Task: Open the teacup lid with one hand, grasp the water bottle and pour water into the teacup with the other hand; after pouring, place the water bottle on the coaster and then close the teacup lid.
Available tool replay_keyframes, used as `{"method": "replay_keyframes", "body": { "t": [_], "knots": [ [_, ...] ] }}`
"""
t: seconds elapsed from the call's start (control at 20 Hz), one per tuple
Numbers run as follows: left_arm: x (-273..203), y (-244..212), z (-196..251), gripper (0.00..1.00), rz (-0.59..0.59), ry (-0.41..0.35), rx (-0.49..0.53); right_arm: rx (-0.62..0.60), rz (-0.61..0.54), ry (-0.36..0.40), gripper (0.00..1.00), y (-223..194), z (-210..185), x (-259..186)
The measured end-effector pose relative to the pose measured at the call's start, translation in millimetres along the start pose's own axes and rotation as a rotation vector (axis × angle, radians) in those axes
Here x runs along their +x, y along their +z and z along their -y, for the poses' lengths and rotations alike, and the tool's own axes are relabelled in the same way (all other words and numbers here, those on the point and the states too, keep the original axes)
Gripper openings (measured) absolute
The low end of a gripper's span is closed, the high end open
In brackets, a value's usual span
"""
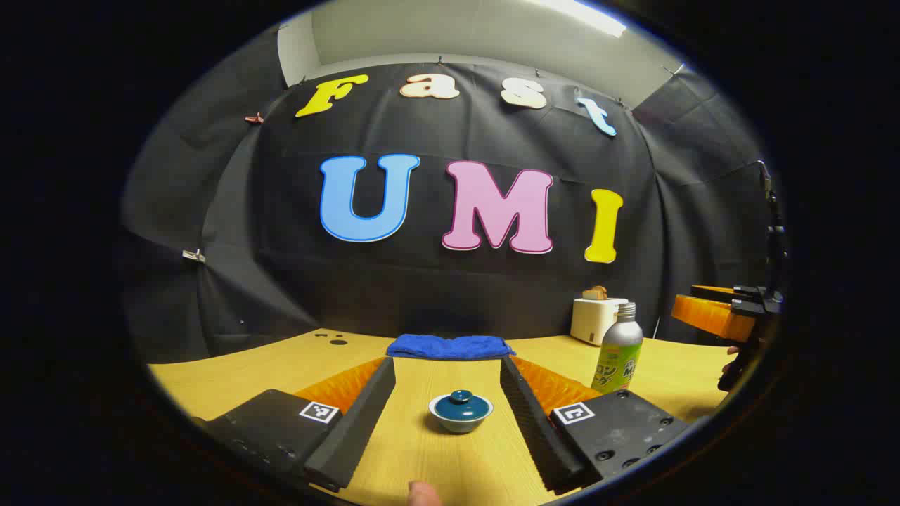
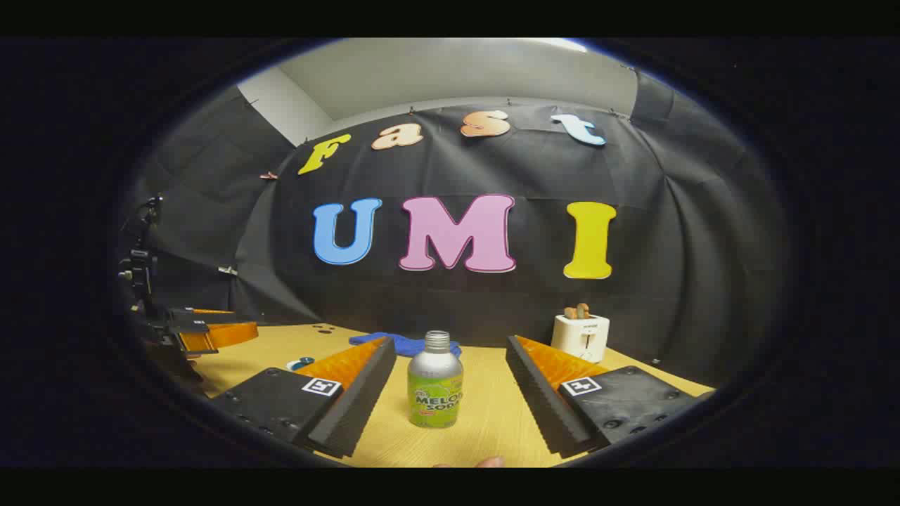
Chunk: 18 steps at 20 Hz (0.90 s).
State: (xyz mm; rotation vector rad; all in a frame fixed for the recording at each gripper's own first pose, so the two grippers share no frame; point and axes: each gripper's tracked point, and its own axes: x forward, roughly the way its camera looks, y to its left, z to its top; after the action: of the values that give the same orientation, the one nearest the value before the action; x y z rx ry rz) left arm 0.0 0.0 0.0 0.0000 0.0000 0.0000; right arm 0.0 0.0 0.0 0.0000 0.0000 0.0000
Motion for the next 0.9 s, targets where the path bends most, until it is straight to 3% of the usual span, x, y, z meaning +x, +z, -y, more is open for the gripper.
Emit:
{"method": "replay_keyframes", "body": {
  "t": [0.55,0.9],
  "knots": [
    [2.0,-4.4,-10.6,0.95,-0.023,0.041,-0.029,-0.003,-0.005,0.010,0.99,-1.9,-5.2,1.0],
    [24.4,-17.9,9.7,0.95,-0.054,-0.051,-0.087,0.004,-0.017,0.017,0.97,-6.0,-6.4,2.8]
  ]
}}
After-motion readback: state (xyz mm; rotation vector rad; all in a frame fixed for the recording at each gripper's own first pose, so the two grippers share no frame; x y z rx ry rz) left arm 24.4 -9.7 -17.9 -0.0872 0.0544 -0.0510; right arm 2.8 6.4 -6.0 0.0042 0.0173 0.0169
